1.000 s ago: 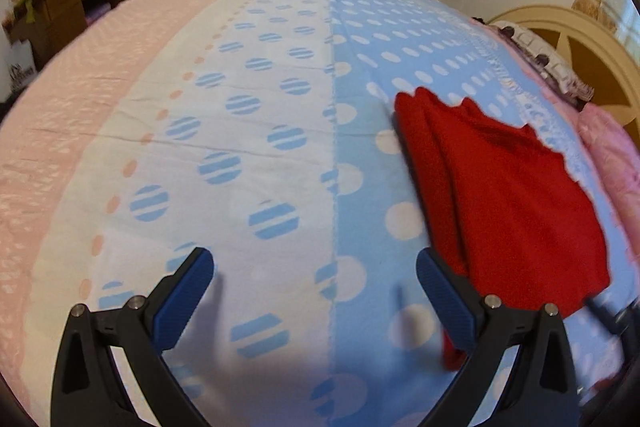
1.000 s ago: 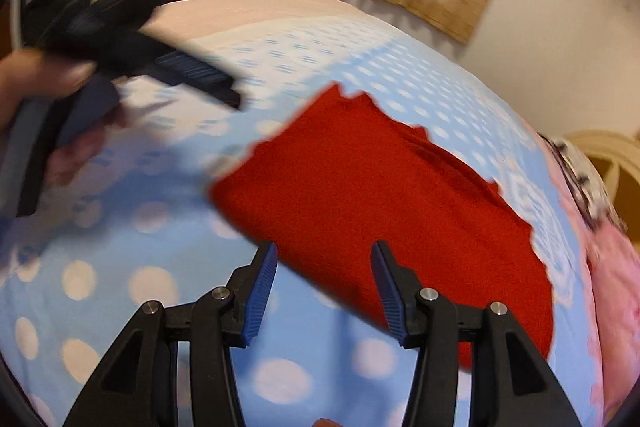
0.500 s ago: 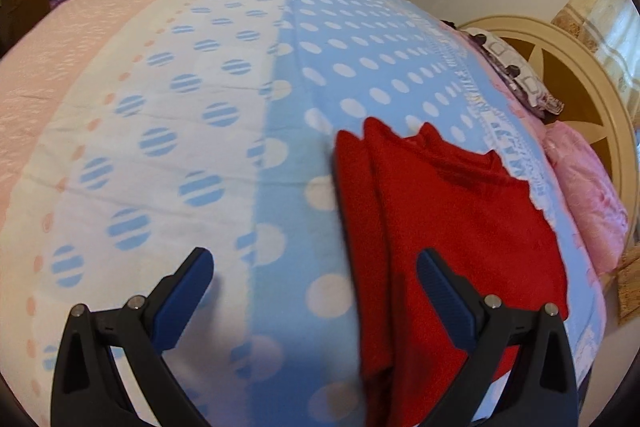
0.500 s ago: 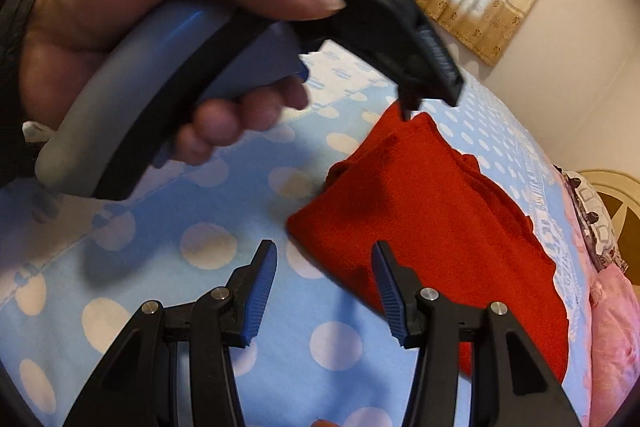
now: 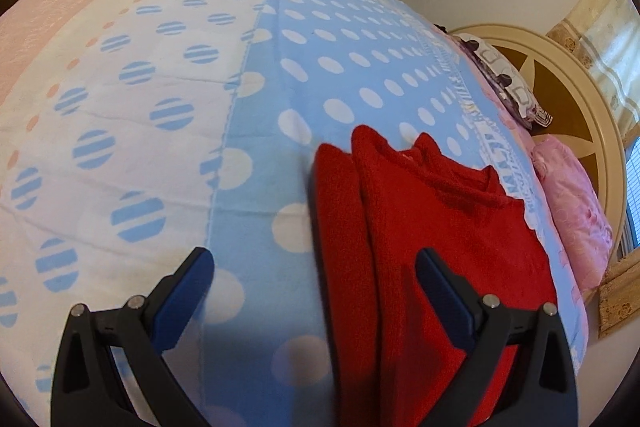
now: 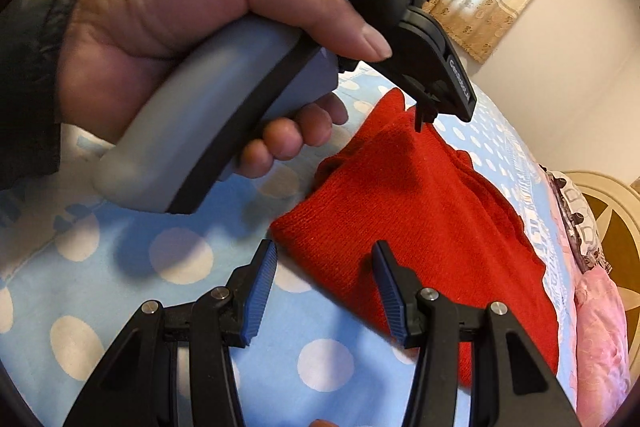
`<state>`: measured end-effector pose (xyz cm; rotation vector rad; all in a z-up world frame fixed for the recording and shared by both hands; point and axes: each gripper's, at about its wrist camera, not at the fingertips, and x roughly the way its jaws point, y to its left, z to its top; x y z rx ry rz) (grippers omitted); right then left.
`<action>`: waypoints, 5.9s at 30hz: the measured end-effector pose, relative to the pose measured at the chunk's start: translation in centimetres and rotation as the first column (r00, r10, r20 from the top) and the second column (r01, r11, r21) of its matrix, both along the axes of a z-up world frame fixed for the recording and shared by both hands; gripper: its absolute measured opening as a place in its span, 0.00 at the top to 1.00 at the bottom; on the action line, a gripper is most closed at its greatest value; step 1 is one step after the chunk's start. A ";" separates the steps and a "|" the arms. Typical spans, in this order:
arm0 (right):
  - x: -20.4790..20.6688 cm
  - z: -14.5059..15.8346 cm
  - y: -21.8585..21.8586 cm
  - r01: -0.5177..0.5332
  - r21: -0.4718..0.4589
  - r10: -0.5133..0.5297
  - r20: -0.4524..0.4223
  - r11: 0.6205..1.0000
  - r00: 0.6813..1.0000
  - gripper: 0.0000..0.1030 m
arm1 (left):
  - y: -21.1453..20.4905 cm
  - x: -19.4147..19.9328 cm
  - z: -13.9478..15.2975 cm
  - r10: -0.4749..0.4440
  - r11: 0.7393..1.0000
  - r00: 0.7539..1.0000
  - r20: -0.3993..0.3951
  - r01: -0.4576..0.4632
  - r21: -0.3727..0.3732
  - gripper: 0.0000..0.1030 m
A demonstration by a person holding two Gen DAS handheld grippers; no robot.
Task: Fold small clothes
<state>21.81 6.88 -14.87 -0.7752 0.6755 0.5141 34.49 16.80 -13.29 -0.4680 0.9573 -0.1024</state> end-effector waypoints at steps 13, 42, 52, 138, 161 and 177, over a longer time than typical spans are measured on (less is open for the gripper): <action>0.5 -0.1 -0.3 0.028 0.025 -0.027 -0.024 0.999 0.999 0.89 | -0.4 1.7 -0.2 -0.072 0.996 0.997 0.038 0.070 0.045 0.65; 0.3 6.0 -15.5 0.091 0.384 -0.073 -0.061 0.919 0.995 1.00 | -6.3 1.3 5.8 -0.057 0.985 0.989 0.139 0.078 -0.152 0.90; -1.8 5.6 -12.8 -0.006 0.328 0.011 -0.013 0.945 1.000 0.11 | -6.6 1.0 6.6 -0.117 0.992 0.989 0.087 0.120 -0.029 0.90; 6.8 4.8 -32.5 0.520 0.548 -0.391 -0.343 0.655 0.854 0.95 | -30.5 6.8 7.4 -0.421 0.907 0.903 0.082 0.420 0.027 0.90; 6.8 3.1 -35.5 0.641 0.547 -0.412 -0.493 0.538 0.766 0.94 | -35.0 7.2 6.0 -0.481 0.874 0.876 0.037 0.476 0.099 0.90; 6.1 4.4 -37.0 0.641 0.614 -0.442 -0.468 0.460 0.765 0.65 | -28.7 1.4 8.2 -0.423 0.905 0.893 0.155 0.406 0.128 0.86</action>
